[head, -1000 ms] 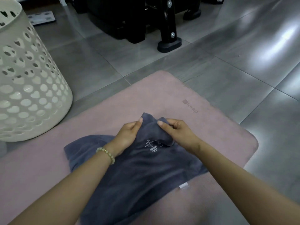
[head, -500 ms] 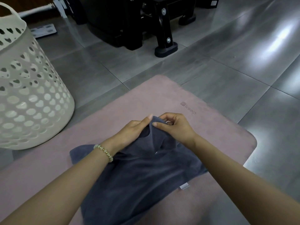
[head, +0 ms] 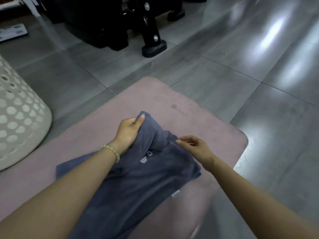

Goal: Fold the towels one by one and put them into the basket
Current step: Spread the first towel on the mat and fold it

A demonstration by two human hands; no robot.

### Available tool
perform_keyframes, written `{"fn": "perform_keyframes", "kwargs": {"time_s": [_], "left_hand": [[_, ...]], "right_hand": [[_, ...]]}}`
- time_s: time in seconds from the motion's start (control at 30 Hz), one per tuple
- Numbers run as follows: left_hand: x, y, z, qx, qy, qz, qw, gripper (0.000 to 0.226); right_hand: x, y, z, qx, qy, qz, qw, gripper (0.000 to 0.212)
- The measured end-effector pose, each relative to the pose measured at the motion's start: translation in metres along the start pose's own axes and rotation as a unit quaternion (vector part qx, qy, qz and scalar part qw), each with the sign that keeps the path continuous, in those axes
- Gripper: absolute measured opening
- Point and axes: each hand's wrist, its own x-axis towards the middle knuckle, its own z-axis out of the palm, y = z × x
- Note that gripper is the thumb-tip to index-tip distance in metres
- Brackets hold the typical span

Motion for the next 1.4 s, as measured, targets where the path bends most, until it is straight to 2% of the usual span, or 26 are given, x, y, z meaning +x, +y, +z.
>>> {"fn": "perform_keyframes", "kwargs": {"time_s": [0.07, 0.13, 0.23, 0.3, 0.43, 0.57, 0.7, 0.9, 1.1, 1.23, 1.33, 1.4], "left_hand": [[0.004, -0.008, 0.007, 0.046, -0.001, 0.0, 0.999, 0.045], [0.007, -0.016, 0.011, 0.062, 0.005, -0.012, 0.998, 0.048], [0.008, -0.023, 0.016, 0.072, 0.015, -0.035, 0.997, 0.05], [0.007, -0.025, 0.02, 0.082, 0.012, -0.037, 0.996, 0.05], [0.004, -0.028, 0.029, 0.091, 0.007, -0.042, 0.995, 0.049], [0.001, -0.032, 0.031, 0.091, 0.007, -0.047, 0.995, 0.048], [0.0, -0.035, 0.033, 0.102, 0.0, -0.046, 0.994, 0.042], [-0.001, -0.04, 0.039, 0.101, -0.005, -0.056, 0.993, 0.045], [0.001, -0.044, 0.037, 0.092, -0.011, -0.062, 0.994, 0.044], [0.002, -0.044, 0.036, 0.087, -0.01, -0.061, 0.994, 0.04], [0.0, -0.038, 0.037, 0.075, -0.008, -0.056, 0.996, 0.044], [0.001, -0.028, 0.035, 0.07, -0.004, -0.038, 0.997, 0.047]], "right_hand": [[-0.001, 0.021, -0.018, 0.001, 0.056, 0.052, 0.997, 0.033], [-0.004, 0.039, -0.034, -0.018, 0.051, 0.108, 0.993, 0.032], [-0.009, 0.055, -0.046, -0.008, 0.051, 0.152, 0.987, 0.017], [-0.006, 0.062, -0.045, -0.031, 0.057, 0.147, 0.987, 0.012], [-0.002, 0.069, -0.037, -0.14, 0.064, 0.138, 0.978, 0.016], [-0.004, 0.074, -0.035, -0.12, 0.063, 0.162, 0.978, 0.011], [-0.005, 0.074, -0.036, -0.098, 0.089, 0.15, 0.98, 0.017], [-0.005, 0.069, -0.034, -0.101, 0.063, 0.204, 0.972, 0.028], [-0.012, 0.071, -0.033, -0.14, 0.088, 0.187, 0.968, 0.027], [-0.005, 0.071, -0.024, -0.115, 0.08, 0.213, 0.967, 0.04], [-0.002, 0.068, -0.018, -0.08, 0.066, 0.238, 0.966, 0.035], [-0.003, 0.061, -0.016, -0.065, 0.049, 0.203, 0.976, 0.034]]}}
